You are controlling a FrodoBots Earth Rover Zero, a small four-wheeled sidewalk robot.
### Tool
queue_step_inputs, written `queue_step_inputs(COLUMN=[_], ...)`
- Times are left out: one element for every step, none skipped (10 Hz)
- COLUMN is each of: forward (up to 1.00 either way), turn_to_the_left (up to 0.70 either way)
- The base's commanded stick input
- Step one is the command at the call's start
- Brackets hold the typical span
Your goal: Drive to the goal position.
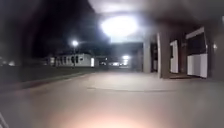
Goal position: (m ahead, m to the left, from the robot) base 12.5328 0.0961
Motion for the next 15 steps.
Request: queue_step_inputs(forward=[1.0,1.0,1.0,1.0,1.0,1.0,1.0,1.0,1.0,1.0,1.0,1.0,1.0,1.0,1.0], turn_to_the_left=[-0.04,-0.04,-0.04,-0.04,-0.04,-0.04,-0.04,-0.04,-0.04,-0.04,-0.04,-0.04,-0.04,-0.1,-0.17])
